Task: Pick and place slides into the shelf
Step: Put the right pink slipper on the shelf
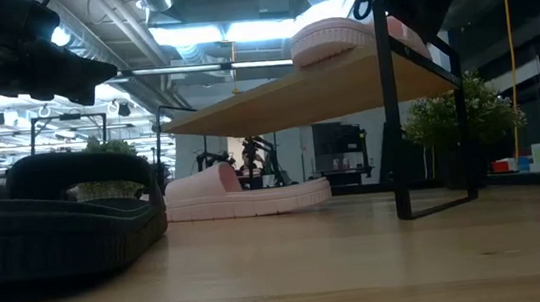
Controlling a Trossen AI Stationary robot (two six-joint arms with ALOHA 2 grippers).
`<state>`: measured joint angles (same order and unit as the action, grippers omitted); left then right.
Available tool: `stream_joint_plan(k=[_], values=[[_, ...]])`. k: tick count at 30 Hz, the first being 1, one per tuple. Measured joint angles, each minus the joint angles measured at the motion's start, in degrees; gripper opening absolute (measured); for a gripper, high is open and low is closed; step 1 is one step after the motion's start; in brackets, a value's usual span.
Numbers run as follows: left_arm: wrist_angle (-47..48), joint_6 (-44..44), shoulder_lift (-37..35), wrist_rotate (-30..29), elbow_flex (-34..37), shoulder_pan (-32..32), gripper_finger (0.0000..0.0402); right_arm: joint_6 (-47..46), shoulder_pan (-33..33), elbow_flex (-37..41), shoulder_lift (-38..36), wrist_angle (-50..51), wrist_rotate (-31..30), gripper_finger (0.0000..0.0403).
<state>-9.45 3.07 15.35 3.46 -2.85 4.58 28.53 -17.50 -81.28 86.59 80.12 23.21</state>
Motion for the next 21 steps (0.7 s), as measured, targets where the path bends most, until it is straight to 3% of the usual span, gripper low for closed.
stream_joint_plan(k=[6, 21], values=[[0.0, 0.02, 0.0, 0.0, -0.01, 0.02, 0.0, -0.04, 0.0, 0.0, 0.0, 0.53, 0.17, 0.0126], [0.81, 0.06, 0.0, 0.0, 0.0, 0.02, 0.0, -8.31, 0.0, 0.0, 0.0, 1.74, 0.23, 0.0123]])
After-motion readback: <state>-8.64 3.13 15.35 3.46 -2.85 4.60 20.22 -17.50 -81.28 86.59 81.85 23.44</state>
